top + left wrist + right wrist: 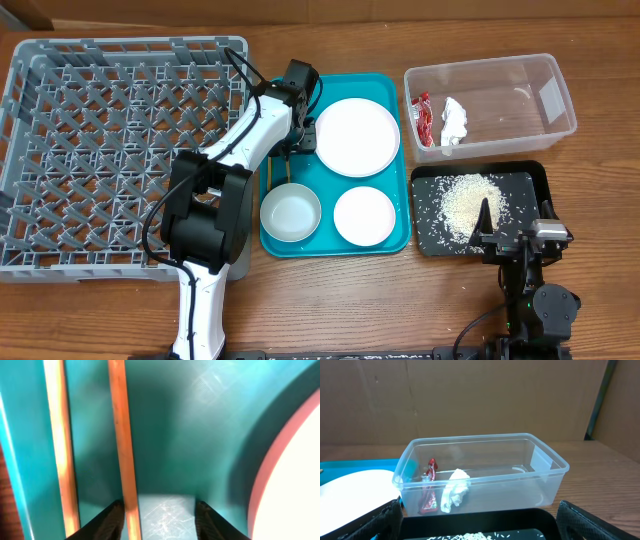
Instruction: Sort waste into correct bins and load items into the dishwasher
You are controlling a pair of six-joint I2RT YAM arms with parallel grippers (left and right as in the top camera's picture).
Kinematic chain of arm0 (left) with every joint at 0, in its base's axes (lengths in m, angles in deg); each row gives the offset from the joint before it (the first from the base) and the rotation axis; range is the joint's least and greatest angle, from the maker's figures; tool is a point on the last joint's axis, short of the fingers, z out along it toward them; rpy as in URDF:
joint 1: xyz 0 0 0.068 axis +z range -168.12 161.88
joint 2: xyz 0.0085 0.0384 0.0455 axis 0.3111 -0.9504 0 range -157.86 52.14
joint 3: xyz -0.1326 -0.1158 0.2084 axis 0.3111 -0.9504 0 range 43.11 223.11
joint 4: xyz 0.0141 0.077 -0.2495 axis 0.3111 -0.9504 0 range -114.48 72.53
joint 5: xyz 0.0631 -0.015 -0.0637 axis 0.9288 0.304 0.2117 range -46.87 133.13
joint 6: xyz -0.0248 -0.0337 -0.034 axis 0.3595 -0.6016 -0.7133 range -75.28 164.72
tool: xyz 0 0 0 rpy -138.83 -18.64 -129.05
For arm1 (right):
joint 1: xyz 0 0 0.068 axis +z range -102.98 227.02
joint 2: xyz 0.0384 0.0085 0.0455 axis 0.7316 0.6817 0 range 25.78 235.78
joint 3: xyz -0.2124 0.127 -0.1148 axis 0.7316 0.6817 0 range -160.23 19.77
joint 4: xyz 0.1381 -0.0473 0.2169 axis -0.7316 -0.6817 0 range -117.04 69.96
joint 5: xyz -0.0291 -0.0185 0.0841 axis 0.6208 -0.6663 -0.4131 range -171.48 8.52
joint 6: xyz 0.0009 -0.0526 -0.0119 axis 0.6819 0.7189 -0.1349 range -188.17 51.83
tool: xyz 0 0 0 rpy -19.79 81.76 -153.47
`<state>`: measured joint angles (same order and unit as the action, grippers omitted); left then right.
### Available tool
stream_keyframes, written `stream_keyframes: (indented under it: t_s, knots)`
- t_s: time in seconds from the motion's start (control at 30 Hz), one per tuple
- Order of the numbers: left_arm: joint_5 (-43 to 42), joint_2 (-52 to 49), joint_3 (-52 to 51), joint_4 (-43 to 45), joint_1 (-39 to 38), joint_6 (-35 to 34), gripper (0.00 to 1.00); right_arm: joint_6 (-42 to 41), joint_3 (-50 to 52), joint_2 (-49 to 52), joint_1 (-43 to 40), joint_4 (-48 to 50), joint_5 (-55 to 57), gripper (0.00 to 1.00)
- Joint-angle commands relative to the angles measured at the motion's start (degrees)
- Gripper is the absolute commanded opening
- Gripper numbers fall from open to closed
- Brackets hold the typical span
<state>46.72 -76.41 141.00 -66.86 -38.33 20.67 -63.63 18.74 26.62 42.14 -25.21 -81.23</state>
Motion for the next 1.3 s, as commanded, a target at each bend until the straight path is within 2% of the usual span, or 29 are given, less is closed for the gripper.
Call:
stream_keyframes:
  t_s: [0.0,0.1,0.2,0.37,0.4,0.43,0.53,0.67,0.73,0.93,1.07,1.27]
  knots:
    - [-0.66,-3.34,-3.04,-0.5,-0.07,0.83,0.41,0.22,0.57,-0.46,-0.07,0.35,0.04,1.0]
    - [0.37,-3.34,-3.04,-1.55,0.22,-0.42,0.29,0.22,0.57,-0.46,-0.07,0.35,0.04,1.0]
    - [-0.44,-3.32,-2.54,-2.86,0.59,-1.92,0.04,0.22,0.57,-0.46,-0.07,0.35,0.04,1.0]
    - [-0.98,-1.64,2.4,-9.27,1.51,-1.57,0.04,0.22,0.57,-0.46,-0.07,0.35,0.04,1.0]
    - [-0.59,-0.87,4.22,-11.3,1.77,-1.42,0.04,0.22,0.57,-0.46,-0.07,0.35,0.04,1.0]
    - [-0.46,1.88,9.94,-17.27,2.49,-1.01,0.04,0.22,0.57,-0.46,-0.07,0.35,0.04,1.0]
    - [-0.68,5.7,15.08,-23.12,3.17,-0.63,0.04,0.22,0.57,-0.46,-0.07,0.35,0.04,1.0]
    - [-0.66,11.78,17.92,-25.59,3.74,5.55,0.04,0.22,0.57,-0.46,-0.07,0.35,0.04,1.0]
    - [0.2,15.93,17.94,-26.86,3.82,9.7,0.04,0.22,0.57,-0.46,-0.07,0.35,0.04,1.0]
    - [9.11,19.08,17.77,-34.4,5.01,9.86,0.04,0.22,0.57,-0.46,-0.07,0.35,0.04,1.0]
    - [10.36,18.67,13.92,-34.14,6.88,13.46,0.04,0.22,0.57,-0.46,-0.07,0.35,0.04,1.0]
    - [9.92,16.52,5.07,-29.18,9.75,7.02,0.04,0.22,0.57,-0.46,-0.07,0.35,0.04,1.0]
